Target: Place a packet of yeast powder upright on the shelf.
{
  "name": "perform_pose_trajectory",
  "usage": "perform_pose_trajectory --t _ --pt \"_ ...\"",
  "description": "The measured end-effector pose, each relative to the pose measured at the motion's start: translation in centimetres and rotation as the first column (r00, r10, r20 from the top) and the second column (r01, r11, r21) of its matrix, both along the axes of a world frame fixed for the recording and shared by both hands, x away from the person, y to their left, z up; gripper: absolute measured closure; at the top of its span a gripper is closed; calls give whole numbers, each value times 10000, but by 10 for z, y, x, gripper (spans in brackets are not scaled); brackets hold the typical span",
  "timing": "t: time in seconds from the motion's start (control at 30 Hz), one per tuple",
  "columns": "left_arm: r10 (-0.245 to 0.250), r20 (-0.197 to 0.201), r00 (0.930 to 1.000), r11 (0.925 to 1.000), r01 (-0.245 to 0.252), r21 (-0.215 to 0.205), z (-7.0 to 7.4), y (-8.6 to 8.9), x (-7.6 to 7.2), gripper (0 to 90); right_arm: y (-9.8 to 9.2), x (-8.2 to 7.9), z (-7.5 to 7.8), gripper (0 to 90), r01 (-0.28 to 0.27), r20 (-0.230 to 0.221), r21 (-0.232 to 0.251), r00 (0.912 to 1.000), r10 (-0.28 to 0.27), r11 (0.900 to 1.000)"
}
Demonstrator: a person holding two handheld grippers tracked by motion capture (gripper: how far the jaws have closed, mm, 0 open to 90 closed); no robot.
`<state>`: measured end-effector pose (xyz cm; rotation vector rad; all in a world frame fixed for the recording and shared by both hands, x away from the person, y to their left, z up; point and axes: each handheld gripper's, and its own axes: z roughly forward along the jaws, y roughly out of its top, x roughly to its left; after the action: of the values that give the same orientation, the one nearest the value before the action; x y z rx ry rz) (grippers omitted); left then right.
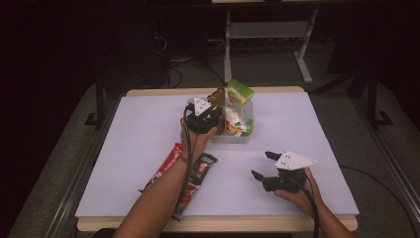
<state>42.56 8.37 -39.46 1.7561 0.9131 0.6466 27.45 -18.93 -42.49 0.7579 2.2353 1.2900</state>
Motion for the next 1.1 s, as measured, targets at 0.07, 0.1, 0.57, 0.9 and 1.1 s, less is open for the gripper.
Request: perform_pose_trajectory --t 0.07,0.1,0.57,0.9,1.1 --pt "-218 47 9998 9997 218 92 4 2 -2 638 0 0 -1 215 -23 -31 -27 10000 23 10000" --pt "-307 46 9995 9994 306 148 5 4 -3 641 0 0 -1 214 -26 -58 -44 10000 25 10000" --pt "-855 149 9962 9952 847 496 15 16 -11 690 2 1 -3 218 -127 -160 -118 9998 125 9998" --pt "-1419 211 9897 9860 1394 910 21 29 -22 680 2 6 -3 220 -109 -250 -53 9996 108 9999" --pt "-1819 126 9832 9778 1795 1078 21 43 -33 648 3 9 -3 221 -128 -275 -32 9995 127 9999"
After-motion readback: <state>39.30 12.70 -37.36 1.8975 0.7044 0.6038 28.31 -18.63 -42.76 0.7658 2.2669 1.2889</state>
